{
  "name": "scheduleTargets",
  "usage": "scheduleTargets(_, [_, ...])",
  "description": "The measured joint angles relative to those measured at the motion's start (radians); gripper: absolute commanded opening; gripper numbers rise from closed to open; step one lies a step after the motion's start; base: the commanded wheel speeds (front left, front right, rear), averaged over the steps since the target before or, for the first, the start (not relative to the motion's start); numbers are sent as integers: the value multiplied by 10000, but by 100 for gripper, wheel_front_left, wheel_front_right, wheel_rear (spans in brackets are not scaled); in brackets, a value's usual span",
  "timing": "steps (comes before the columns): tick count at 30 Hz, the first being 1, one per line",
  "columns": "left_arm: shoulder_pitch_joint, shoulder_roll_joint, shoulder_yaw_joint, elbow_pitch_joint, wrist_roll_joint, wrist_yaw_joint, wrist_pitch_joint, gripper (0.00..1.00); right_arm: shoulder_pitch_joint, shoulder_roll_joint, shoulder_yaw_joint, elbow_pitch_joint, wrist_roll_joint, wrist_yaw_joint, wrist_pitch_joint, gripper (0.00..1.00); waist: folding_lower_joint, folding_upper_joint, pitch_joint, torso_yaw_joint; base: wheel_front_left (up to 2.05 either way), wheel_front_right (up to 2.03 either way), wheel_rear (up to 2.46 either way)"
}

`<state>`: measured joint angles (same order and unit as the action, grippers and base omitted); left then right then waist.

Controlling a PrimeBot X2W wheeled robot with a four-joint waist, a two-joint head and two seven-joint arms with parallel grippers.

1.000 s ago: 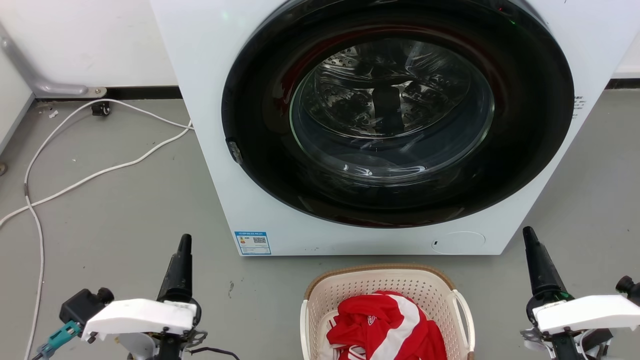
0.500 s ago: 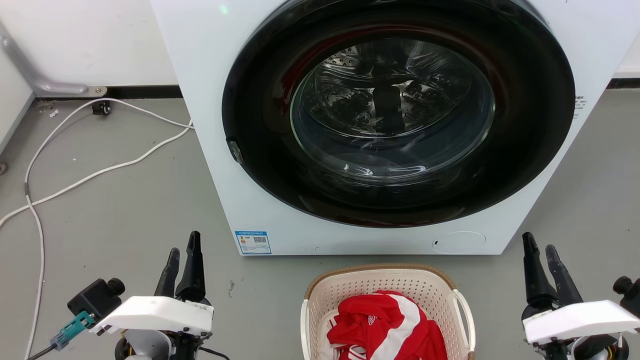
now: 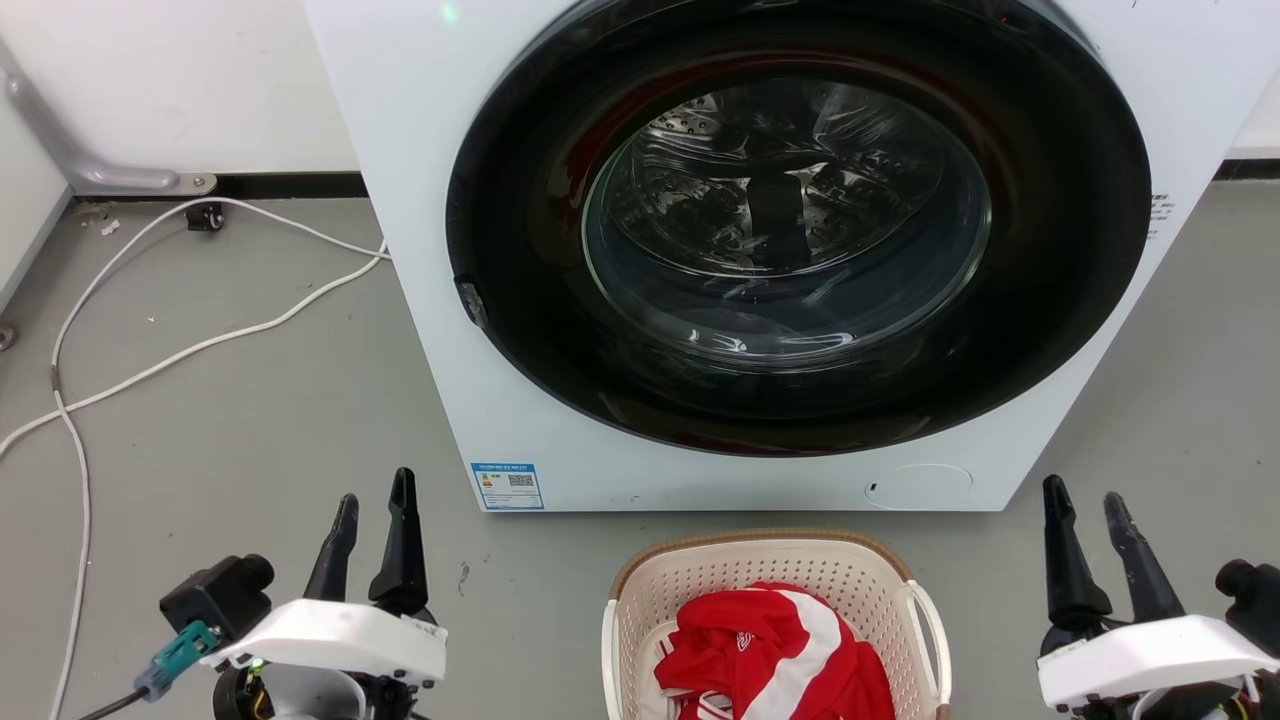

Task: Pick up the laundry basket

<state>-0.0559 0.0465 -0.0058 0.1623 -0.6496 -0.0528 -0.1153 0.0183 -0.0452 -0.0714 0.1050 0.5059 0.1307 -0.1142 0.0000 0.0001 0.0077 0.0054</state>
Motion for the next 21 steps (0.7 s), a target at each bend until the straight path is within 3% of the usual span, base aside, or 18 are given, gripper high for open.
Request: scheduleTargets(21, [150, 10, -255, 153, 2245, 102, -554, 100, 245, -8, -142, -219, -2405, 0, -543, 100, 0, 0, -6, 60, 0, 0, 0])
